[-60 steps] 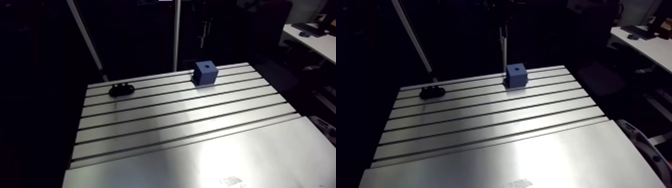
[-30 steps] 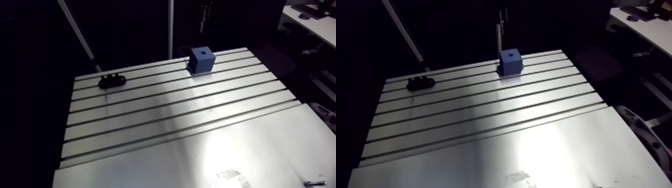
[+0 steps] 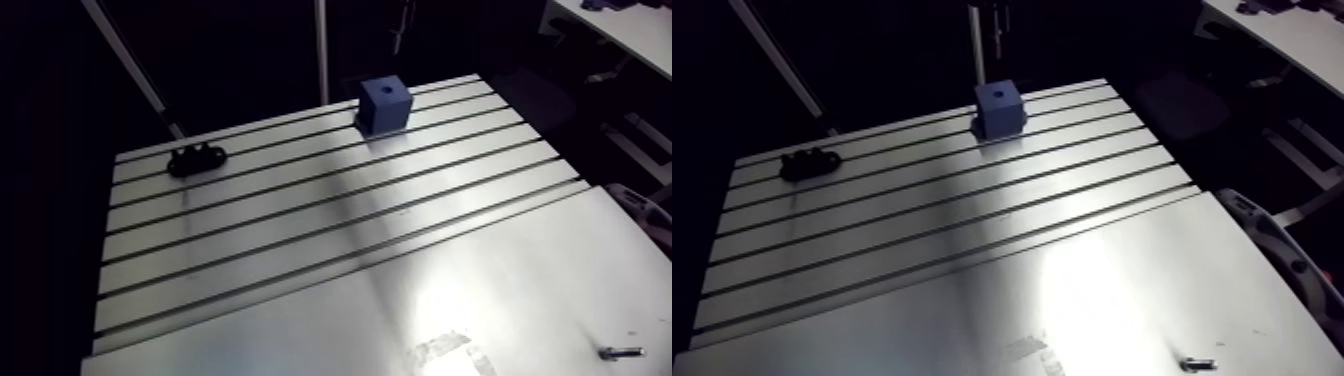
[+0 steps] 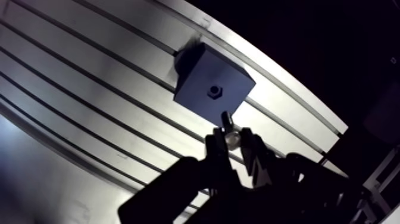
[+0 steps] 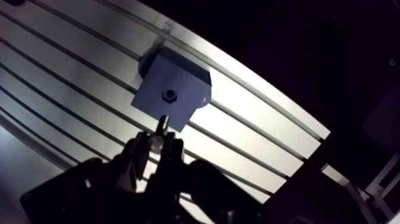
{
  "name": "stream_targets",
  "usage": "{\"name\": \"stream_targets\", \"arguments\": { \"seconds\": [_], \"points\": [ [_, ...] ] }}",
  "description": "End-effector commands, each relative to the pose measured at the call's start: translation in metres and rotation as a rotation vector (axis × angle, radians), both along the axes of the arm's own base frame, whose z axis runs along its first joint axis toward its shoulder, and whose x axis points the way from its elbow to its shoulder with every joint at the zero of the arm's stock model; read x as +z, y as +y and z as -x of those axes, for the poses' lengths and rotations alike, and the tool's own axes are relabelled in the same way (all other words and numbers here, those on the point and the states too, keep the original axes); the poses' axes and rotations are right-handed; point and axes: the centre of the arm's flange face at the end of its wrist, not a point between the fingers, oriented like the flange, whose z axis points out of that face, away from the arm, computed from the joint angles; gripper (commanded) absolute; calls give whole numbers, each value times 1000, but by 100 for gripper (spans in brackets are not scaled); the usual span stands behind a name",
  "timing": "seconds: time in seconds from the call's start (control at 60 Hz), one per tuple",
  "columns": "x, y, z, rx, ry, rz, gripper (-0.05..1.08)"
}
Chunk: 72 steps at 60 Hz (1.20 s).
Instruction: Pick up the M10 bolt and insert it into the hex recess until seated.
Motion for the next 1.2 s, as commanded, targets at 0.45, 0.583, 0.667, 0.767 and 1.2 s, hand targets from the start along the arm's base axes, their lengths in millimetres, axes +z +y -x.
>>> {"name": "stream_targets", "arguments": {
  "seconds": [0.45, 0.583, 0.667, 0.767, 1.2],
  "points": [
    [-21, 19, 3, 9, 15, 60, 102],
    [-26, 17, 6, 5, 7, 58, 102],
    [-27, 17, 7, 5, 5, 55, 102],
    [-31, 19, 8, 4, -2, 51, 102],
    [-36, 7, 13, 23, -14, 47, 102]
  ]
}}
